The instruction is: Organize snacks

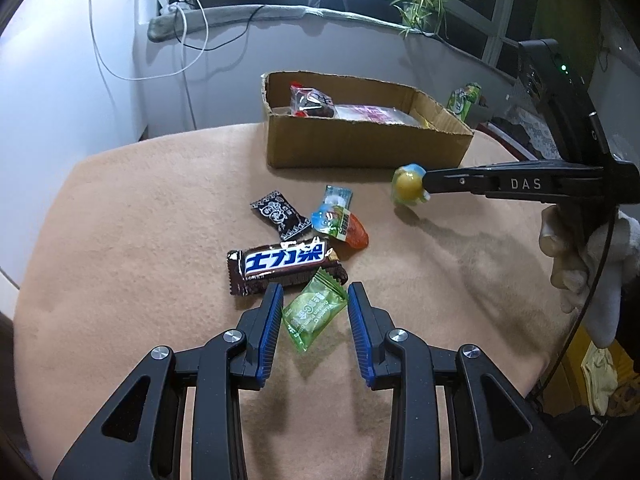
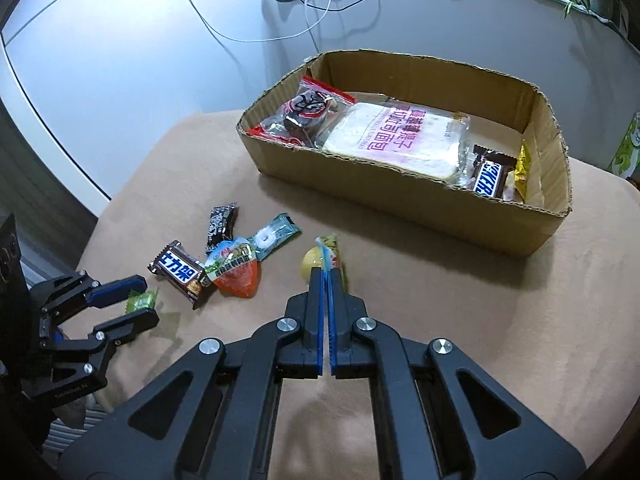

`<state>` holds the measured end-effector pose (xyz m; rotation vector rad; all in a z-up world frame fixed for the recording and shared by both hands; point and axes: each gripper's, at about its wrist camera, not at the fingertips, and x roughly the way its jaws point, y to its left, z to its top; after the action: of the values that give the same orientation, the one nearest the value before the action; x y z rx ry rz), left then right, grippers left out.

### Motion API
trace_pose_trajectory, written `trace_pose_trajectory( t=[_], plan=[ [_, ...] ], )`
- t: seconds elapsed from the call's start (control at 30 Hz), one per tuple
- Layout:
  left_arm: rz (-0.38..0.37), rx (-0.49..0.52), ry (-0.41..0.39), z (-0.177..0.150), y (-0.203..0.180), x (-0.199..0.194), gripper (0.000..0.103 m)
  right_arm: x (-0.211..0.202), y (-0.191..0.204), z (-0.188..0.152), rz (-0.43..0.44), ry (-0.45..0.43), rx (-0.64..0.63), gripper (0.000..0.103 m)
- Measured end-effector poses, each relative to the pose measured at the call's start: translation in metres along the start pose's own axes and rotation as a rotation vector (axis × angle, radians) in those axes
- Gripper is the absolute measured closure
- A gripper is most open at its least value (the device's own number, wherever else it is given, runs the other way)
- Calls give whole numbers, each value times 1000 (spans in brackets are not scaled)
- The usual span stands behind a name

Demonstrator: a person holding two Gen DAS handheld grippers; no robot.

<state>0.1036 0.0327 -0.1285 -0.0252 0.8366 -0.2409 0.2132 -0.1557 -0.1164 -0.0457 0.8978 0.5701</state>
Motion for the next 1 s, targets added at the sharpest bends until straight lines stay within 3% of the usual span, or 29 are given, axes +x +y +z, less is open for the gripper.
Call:
trace_pose_trajectory(
  t=[0.5,0.63,0.67,0.7,0.73,0.8,1.0],
  plan=[
    [-1,-13,-27,10,2,-8,71,-25,-4,9,13,-65,11,102],
    [-6,-9,-36,16,1,-8,71,-16,-2,6,58,-14,-7,102],
    [-7,-9,-37,16,0,-7,71,-12,-1,4,67,1,-13,99],
    [-8,-10,-38,17,0,-7,71,-8,2,1,70,18,-24,85],
    [-8,-11,-39,16,0,-6,71,-5,6,-2,72,28,-44,58],
    [-8,-16,-39,16,1,-6,71,-1,17,-8,75,10,-91,25],
    [-2,-24,-36,16,3,-6,71,22,40,-13,52,46,-186,23]
  ],
)
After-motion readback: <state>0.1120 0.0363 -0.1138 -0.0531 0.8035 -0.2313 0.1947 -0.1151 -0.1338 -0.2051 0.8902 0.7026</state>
